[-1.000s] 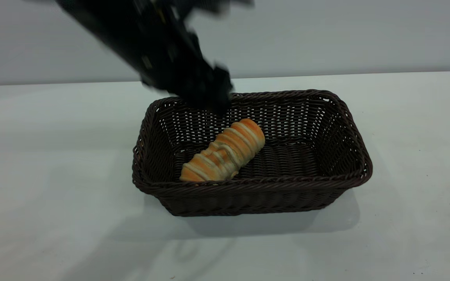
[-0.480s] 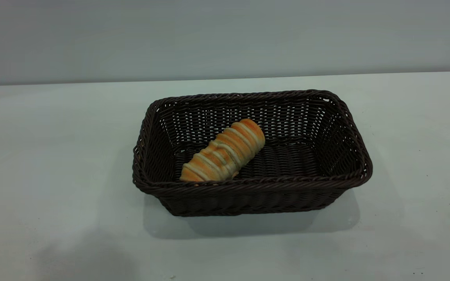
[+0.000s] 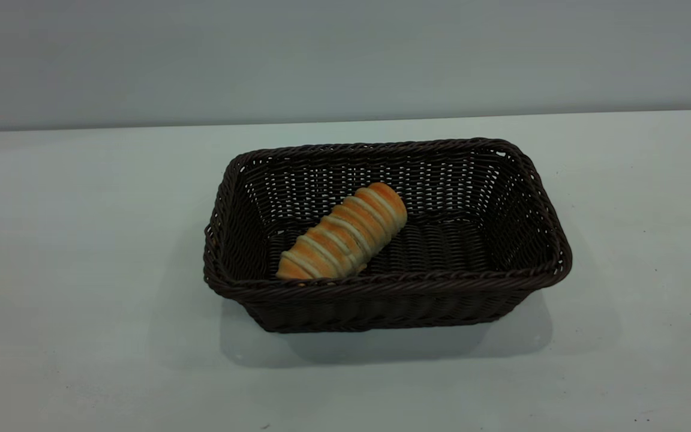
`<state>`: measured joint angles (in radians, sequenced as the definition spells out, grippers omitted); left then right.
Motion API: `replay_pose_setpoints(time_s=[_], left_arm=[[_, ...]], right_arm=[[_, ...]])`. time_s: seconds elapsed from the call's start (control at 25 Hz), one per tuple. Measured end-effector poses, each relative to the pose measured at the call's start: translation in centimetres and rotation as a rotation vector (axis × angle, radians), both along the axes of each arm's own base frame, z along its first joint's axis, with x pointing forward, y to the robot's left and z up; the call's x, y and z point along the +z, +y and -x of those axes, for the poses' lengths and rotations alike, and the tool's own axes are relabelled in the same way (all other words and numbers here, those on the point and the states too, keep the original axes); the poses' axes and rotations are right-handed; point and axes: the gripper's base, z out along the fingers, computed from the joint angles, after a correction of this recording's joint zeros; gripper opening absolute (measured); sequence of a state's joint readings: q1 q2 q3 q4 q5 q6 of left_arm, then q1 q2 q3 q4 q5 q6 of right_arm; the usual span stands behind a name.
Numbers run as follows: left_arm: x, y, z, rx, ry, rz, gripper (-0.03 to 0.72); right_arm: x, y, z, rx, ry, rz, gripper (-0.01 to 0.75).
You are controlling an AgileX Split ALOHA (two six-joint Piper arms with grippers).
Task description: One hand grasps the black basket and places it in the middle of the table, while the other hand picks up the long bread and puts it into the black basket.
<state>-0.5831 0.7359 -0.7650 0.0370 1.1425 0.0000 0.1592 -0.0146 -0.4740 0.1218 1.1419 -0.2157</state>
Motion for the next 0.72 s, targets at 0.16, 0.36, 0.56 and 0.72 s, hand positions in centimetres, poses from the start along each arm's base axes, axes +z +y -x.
replay_pose_setpoints(time_s=[0.16,0.36,0.56,0.72], left_arm=[[-3.6,1.3,1.9,0.014,0.049,-0.026,0.549],[-6.1,2.3,3.6,0.016,0.047,-0.011,0.549],[-5.7,2.8,4.4,0.016,-0.031,0.043,0.541],[-5.4,3.2,5.1,0.015,-0.084,0.079,0.539]], right_arm=[[0.0,0.0,0.0,0.0,0.0,-0.001,0.452],[0.0,0.0,0.0,0.0,0.0,-0.001,0.452],[0.0,0.0,0.0,0.0,0.0,-0.001,0.452],[0.0,0.0,0.0,0.0,0.0,-0.001,0.452]])
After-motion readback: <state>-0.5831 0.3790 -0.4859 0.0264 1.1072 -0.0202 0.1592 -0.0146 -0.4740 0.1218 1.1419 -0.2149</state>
